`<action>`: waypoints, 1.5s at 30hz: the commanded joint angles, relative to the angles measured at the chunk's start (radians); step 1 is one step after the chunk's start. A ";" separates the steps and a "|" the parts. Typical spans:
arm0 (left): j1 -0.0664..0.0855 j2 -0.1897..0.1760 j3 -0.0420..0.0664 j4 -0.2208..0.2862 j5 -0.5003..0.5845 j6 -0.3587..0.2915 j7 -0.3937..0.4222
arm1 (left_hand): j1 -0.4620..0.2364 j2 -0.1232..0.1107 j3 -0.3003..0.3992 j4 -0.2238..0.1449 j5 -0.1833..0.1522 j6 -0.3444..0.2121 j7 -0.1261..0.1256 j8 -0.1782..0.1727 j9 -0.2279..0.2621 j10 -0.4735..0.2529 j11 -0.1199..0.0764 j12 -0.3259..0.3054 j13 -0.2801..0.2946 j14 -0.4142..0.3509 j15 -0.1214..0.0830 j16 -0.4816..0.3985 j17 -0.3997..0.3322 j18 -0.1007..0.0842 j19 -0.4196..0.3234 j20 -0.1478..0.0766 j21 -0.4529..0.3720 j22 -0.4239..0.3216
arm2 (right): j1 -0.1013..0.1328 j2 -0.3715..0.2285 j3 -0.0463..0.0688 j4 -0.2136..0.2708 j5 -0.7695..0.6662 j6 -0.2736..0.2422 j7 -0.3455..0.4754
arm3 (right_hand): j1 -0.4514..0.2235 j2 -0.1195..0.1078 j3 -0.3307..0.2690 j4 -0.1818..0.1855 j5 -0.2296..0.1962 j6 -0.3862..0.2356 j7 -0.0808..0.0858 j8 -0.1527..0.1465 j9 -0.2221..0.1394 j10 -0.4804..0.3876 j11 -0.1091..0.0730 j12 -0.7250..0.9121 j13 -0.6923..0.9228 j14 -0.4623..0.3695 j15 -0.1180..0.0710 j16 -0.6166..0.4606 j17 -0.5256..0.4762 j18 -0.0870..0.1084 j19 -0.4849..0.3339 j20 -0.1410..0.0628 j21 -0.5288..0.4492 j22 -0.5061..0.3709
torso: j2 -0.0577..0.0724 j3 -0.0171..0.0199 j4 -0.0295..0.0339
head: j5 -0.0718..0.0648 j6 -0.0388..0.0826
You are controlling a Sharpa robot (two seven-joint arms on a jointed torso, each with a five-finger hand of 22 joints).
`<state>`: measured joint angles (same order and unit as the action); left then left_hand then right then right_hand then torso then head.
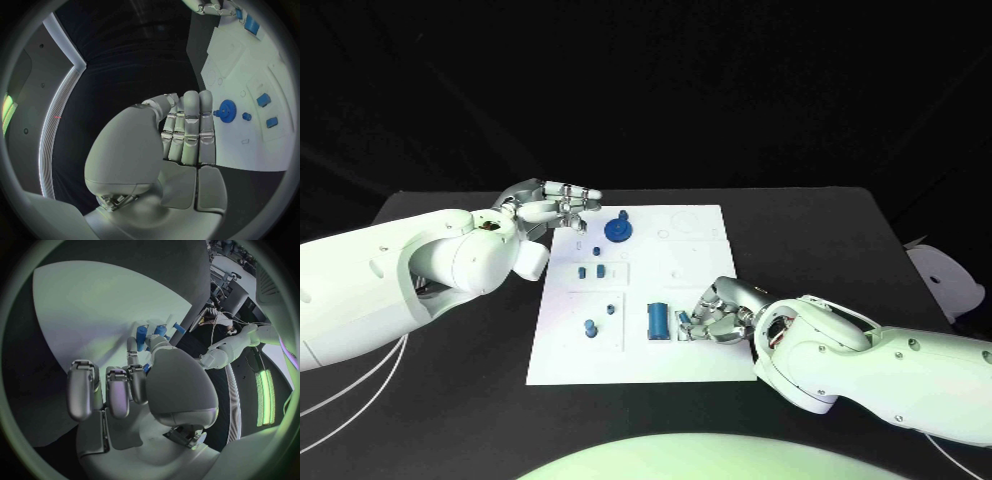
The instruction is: Assemble the parts on the task board
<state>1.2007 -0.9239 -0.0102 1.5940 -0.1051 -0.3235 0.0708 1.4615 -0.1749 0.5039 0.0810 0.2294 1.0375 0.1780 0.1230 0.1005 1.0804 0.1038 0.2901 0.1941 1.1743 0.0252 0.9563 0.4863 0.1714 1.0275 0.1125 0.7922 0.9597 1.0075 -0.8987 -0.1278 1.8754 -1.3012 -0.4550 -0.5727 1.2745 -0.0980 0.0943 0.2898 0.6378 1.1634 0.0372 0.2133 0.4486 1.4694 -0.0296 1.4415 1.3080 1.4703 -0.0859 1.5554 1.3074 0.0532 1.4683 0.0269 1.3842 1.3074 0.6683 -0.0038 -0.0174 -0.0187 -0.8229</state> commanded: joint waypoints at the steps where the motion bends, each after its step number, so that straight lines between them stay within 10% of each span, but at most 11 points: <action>1: 0.001 0.002 0.001 0.003 -0.002 0.024 -0.002 | 0.000 0.009 -0.005 0.000 -0.001 -0.003 0.001 0.003 -0.002 -0.007 0.001 0.005 0.002 -0.005 -0.001 -0.002 -0.001 0.013 -0.007 0.001 -0.004 -0.001 | -0.001 0.006 0.000 -0.004 0.028 0.039 -0.003 | -0.020 0.004 -0.009 0.000 -0.014 0.008 0.001 0.003 0.002 0.048 -0.004 0.004 0.169 0.096 -0.005 0.007 0.244 -0.019 0.048 -0.006 0.000 0.218 | 0.000 0.0002 -0.0006 | 0.001 -0.001; 18: 0.001 0.001 0.001 0.002 -0.003 0.027 -0.006 | 0.000 0.009 -0.005 -0.001 -0.001 -0.003 0.001 0.004 -0.002 -0.008 0.001 0.006 0.002 -0.005 -0.001 -0.002 -0.002 0.013 -0.006 0.001 -0.005 -0.001 | -0.002 0.019 0.000 -0.015 0.009 0.013 -0.004 | -0.088 0.017 -0.048 0.001 -0.070 0.011 0.000 0.007 0.009 0.048 -0.004 0.001 0.167 0.096 -0.005 0.007 0.245 -0.018 0.048 -0.006 0.000 0.218 | 0.001 0.0004 0.0001 | 0.002 0.000; 31: 0.001 0.000 0.001 0.003 -0.003 0.030 -0.009 | 0.001 0.009 -0.005 -0.001 -0.001 -0.003 0.001 0.004 -0.002 -0.008 0.001 0.006 0.002 -0.005 -0.001 -0.002 -0.002 0.013 -0.006 0.001 -0.005 -0.001 | -0.002 0.018 0.000 -0.015 -0.003 0.005 -0.001 | -0.143 0.033 -0.113 0.001 -0.212 0.011 0.001 0.007 0.014 0.047 -0.003 -0.002 0.167 0.096 -0.004 0.007 0.244 -0.018 0.048 -0.005 -0.002 0.217 | 0.000 0.0002 0.0002 | 0.000 -0.001; 45: 0.001 -0.003 0.001 0.003 -0.003 0.032 -0.011 | 0.000 0.010 -0.005 -0.001 -0.001 -0.004 0.002 0.004 -0.002 -0.009 0.001 0.007 0.002 -0.005 -0.001 -0.002 -0.002 0.013 -0.006 0.001 -0.005 -0.001 | -0.003 -0.024 0.000 0.016 -0.031 0.018 0.052 | -0.040 0.035 -0.110 -0.041 -0.220 0.006 -0.002 0.007 0.018 0.046 -0.006 -0.004 0.167 0.096 -0.007 0.006 0.243 -0.018 0.047 -0.007 -0.003 0.217 | -0.001 0.0004 -0.0010 | 0.003 -0.001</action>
<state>1.2008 -0.9278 -0.0102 1.5943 -0.1059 -0.3086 0.0578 1.4615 -0.1749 0.5039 0.0810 0.2294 1.0375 0.1780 0.1230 0.0997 1.0805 0.1038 0.2901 0.1945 1.1743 0.0252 0.9562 0.4856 0.1713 1.0275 0.1125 0.7926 0.9598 1.0065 -0.9201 -0.1274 1.8857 -1.3071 -0.4521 -0.5614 1.2279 -0.0635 -0.0136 0.2525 0.4203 1.1731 0.0309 0.2229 0.4656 1.4693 -0.0294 1.4411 1.3077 1.4666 -0.0895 1.5592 1.3078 0.0531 1.4683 0.0269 1.3843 1.3078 0.6681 -0.0034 -0.0174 -0.0161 -0.8241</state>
